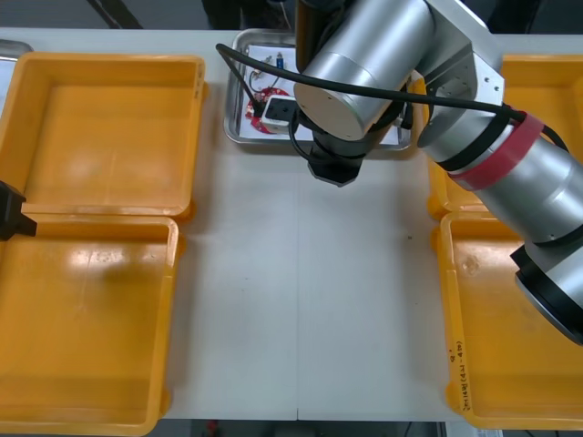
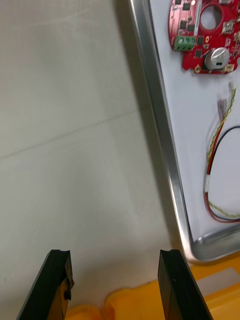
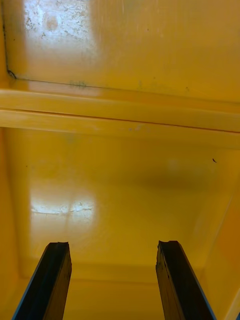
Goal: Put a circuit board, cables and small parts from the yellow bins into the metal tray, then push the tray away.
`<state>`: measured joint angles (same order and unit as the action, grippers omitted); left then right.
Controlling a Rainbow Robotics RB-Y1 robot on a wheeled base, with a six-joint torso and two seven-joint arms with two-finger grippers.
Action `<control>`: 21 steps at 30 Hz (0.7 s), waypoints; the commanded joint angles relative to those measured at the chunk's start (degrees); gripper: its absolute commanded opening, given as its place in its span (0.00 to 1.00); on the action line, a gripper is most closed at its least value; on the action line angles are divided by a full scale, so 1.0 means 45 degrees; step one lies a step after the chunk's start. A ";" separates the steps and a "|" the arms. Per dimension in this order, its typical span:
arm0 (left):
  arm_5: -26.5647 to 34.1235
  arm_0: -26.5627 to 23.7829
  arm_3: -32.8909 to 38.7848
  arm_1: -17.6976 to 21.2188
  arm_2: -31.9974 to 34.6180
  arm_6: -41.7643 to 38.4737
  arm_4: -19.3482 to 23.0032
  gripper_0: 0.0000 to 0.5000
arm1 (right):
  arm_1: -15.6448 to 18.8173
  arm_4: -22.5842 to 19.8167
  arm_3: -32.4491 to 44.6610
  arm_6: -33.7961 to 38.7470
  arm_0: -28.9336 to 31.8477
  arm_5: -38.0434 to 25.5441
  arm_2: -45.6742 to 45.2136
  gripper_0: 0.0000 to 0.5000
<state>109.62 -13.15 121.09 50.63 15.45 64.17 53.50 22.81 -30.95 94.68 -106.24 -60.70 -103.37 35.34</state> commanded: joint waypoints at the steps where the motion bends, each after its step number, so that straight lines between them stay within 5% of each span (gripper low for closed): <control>1: 0.0084 0.0306 0.0317 -0.0119 0.0415 0.1229 -0.0111 1.00 | 0.0791 0.0081 0.2144 0.0465 0.0873 -0.1473 -0.0997 1.00; 21: 0.0084 0.0306 0.0317 -0.0119 0.0415 0.1229 -0.0111 1.00 | 0.2100 -0.1481 0.6284 0.6012 0.4877 -0.1473 -0.6407 1.00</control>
<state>109.62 -13.12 121.11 50.62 15.46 64.17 53.48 29.85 -36.84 118.20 -80.90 -43.21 -109.81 11.90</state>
